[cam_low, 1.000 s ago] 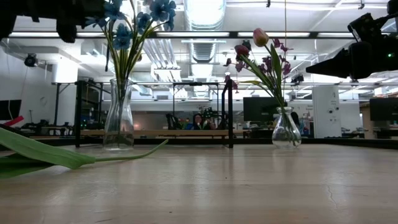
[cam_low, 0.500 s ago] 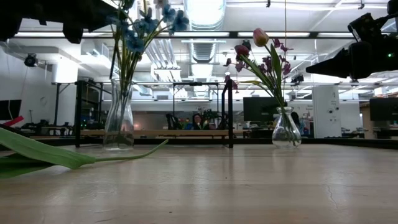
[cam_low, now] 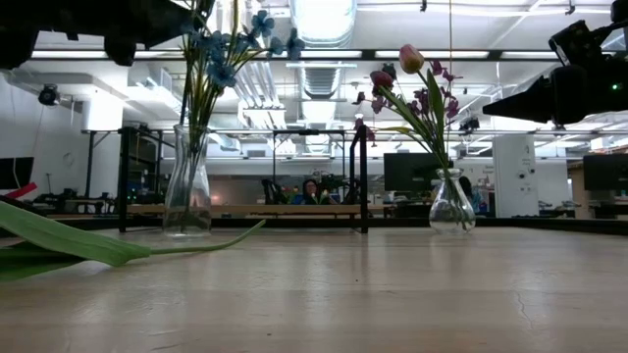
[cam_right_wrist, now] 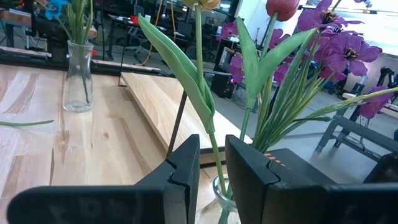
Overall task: Pick and place flowers into a vace then onto a shelf
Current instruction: Put the white flowers into the left transparent vase, then put the yellow flower into the right transparent vase
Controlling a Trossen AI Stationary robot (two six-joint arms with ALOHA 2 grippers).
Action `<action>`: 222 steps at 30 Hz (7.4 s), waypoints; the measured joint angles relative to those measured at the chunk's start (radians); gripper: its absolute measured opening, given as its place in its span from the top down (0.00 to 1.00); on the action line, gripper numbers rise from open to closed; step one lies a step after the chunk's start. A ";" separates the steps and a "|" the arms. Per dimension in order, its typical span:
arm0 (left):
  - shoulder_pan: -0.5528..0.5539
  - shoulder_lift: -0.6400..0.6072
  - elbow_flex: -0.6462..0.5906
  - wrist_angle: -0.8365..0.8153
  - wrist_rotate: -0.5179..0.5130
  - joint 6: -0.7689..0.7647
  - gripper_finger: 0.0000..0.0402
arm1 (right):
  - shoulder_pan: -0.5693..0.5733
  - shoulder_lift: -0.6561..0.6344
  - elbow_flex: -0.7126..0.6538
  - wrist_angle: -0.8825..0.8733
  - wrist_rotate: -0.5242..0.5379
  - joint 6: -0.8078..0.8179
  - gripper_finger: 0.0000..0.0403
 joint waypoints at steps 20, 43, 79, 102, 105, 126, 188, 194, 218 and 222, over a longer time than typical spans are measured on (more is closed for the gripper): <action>0.032 0.090 -0.052 0.001 -0.015 -0.016 1.00 | 0.000 0.000 0.000 0.000 0.000 0.000 0.83; 0.032 0.091 -0.192 -0.001 -0.056 -0.278 0.97 | 0.000 0.000 0.000 0.000 0.000 0.000 0.83; -0.032 -0.137 -0.183 -0.225 -0.040 -0.219 0.60 | 0.000 0.000 0.000 -0.002 0.000 0.009 0.83; -0.032 -0.225 0.191 -1.319 -0.031 -0.625 0.23 | 0.000 0.000 0.000 -0.015 0.000 0.019 0.83; -0.031 -0.223 0.300 -1.580 0.005 -0.802 0.23 | 0.000 0.000 0.000 -0.015 0.000 0.019 0.83; -0.031 -0.168 0.652 -2.016 0.329 -0.960 0.23 | 0.000 0.000 0.000 -0.016 0.000 0.028 0.83; -0.123 0.688 1.288 -2.100 0.731 -0.649 0.23 | 0.000 0.000 0.000 -0.016 0.000 0.026 0.83; -0.118 0.859 1.465 -2.319 0.654 -0.482 0.23 | 0.000 0.000 0.000 -0.016 0.000 0.035 0.83; -0.111 1.033 1.356 -2.455 0.633 -0.083 0.23 | 0.000 0.000 0.000 -0.016 0.000 0.041 0.83; -0.116 1.033 1.289 -2.456 0.636 0.045 0.23 | 0.000 0.000 0.000 -0.016 0.000 0.041 0.83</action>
